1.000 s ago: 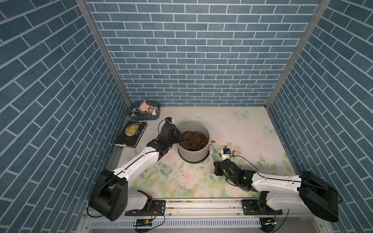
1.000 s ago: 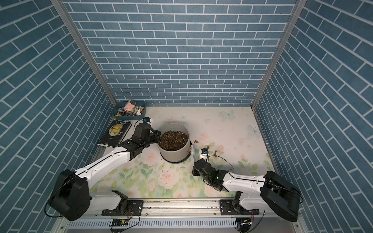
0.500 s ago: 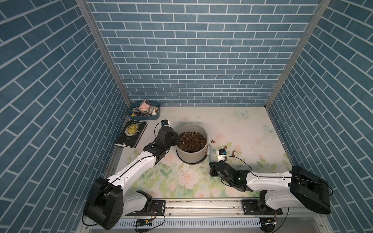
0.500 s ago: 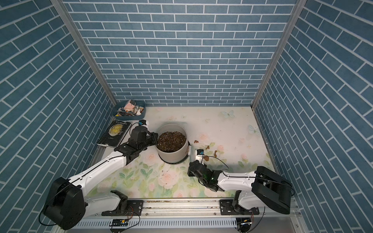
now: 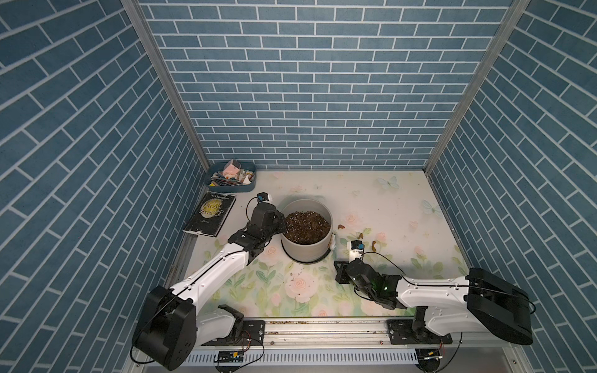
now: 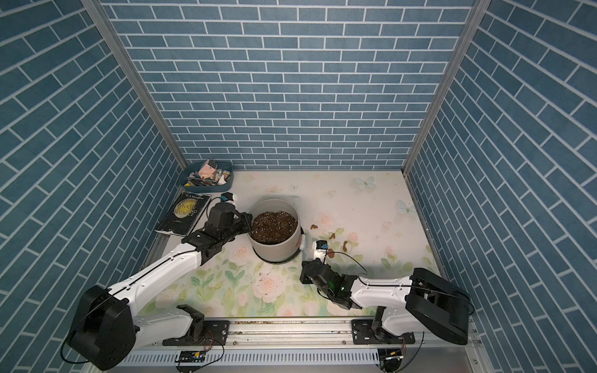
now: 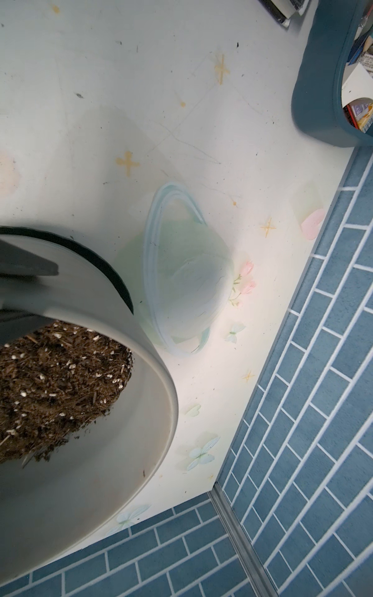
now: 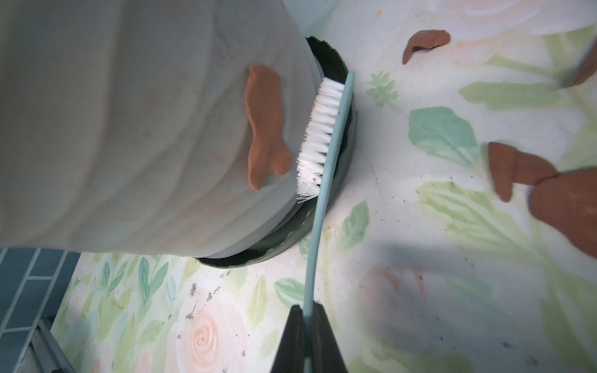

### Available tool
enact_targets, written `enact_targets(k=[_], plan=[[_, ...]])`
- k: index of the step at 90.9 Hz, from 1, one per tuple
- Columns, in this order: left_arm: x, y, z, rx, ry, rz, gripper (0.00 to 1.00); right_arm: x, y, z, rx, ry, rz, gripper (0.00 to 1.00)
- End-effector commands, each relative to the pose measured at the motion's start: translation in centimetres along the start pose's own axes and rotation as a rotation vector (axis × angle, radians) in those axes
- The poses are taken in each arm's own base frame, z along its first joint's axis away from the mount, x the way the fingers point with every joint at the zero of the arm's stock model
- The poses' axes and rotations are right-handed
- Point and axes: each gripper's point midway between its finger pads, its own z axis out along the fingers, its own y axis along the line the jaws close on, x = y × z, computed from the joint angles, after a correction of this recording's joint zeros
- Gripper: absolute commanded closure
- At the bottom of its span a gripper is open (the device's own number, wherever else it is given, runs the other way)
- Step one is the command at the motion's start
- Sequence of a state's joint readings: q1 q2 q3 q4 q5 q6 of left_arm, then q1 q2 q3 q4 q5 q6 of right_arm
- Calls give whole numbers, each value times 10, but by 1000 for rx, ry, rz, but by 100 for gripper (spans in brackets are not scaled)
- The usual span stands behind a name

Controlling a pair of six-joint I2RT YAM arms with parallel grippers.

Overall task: Scrub the dried mud off the ceramic pot
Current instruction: Brush off the soil from the pot.

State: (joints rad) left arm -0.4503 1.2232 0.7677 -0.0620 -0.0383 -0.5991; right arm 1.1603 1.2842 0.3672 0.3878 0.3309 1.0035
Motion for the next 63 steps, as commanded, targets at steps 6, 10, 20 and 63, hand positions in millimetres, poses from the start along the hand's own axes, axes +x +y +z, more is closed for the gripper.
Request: enact_targets(k=[6,10,20,63], plan=[[22,-2,5,33,70,-95,100,-8,37,-11,-160,-8,24,100],[23,-1,5,33,69,-99,100,-9,39,-13,-171,-12,27,100],[24,-1,6,33,70,-103,100,-11,41,-17,-187,-20,30,100],[26,1,8,21,84,-77,100,-22,35,-32,-183,-64,29,100]])
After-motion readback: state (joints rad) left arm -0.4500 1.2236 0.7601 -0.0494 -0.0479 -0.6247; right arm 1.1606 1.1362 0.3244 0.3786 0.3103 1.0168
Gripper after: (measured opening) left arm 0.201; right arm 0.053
